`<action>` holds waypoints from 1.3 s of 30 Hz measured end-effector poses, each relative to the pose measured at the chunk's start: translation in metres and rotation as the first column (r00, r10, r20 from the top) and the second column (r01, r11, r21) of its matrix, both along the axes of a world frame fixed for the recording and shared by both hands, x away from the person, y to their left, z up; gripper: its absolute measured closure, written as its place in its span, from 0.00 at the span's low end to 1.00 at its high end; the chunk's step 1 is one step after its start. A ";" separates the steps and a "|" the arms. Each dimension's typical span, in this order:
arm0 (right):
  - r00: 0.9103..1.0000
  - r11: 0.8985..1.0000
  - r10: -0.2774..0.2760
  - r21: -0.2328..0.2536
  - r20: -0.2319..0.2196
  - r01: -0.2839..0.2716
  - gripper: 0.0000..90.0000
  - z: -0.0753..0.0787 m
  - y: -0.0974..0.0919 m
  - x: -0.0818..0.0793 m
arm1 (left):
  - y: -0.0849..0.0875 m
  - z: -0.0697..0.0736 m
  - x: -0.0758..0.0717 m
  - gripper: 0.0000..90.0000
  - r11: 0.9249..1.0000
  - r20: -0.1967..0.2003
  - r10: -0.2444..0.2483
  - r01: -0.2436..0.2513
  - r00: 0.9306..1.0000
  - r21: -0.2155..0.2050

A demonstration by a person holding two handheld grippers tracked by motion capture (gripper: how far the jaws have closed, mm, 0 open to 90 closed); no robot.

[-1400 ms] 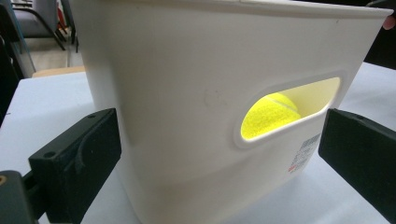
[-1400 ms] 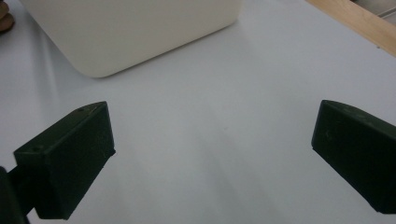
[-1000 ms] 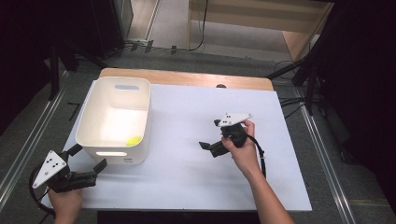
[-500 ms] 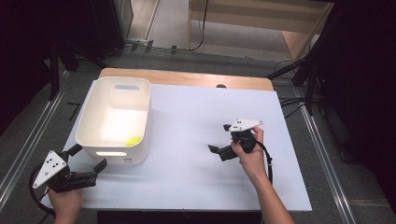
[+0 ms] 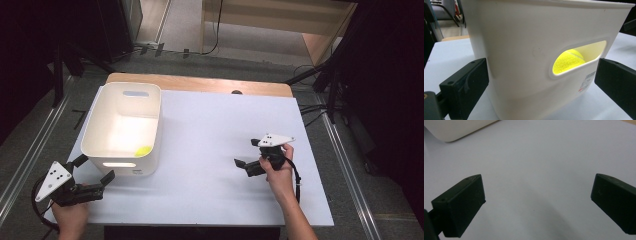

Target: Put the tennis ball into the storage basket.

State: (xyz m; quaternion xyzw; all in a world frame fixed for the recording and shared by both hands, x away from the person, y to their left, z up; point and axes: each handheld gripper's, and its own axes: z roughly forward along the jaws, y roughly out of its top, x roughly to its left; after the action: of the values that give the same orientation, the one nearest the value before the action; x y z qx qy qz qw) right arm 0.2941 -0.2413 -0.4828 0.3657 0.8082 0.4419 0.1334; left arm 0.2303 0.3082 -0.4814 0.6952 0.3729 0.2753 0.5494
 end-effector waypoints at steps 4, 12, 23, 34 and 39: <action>1.000 1.000 -0.013 0.009 0.000 0.013 0.00 -0.003 -0.006 -0.004 | 0.000 0.000 0.000 0.00 1.000 0.001 0.000 0.000 1.000 0.000; 0.999 0.999 -0.044 0.023 0.013 0.043 0.00 -0.011 -0.016 -0.014 | 0.000 0.000 0.000 0.00 1.000 -0.001 0.000 0.000 1.000 -0.002; 0.994 0.992 -0.107 0.065 0.036 0.104 0.00 -0.018 -0.036 -0.031 | 0.001 0.000 0.000 0.00 1.000 0.002 -0.004 0.004 1.000 -0.012; 0.987 0.985 -0.154 0.082 0.039 0.150 0.00 -0.024 -0.056 -0.048 | 0.001 0.001 0.000 0.00 1.000 0.003 -0.006 0.006 1.000 -0.015; 0.983 0.981 -0.178 0.087 0.037 0.174 0.00 -0.025 -0.067 -0.055 | 0.001 0.001 0.000 0.00 1.000 0.002 -0.006 0.006 1.000 -0.016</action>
State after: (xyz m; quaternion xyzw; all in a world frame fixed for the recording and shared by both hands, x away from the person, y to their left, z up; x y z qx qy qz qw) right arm 0.2387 -0.3079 -0.5077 0.4309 0.7504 0.4698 0.1746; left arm 0.2303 0.3092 -0.4808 0.6915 0.3724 0.2715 0.5562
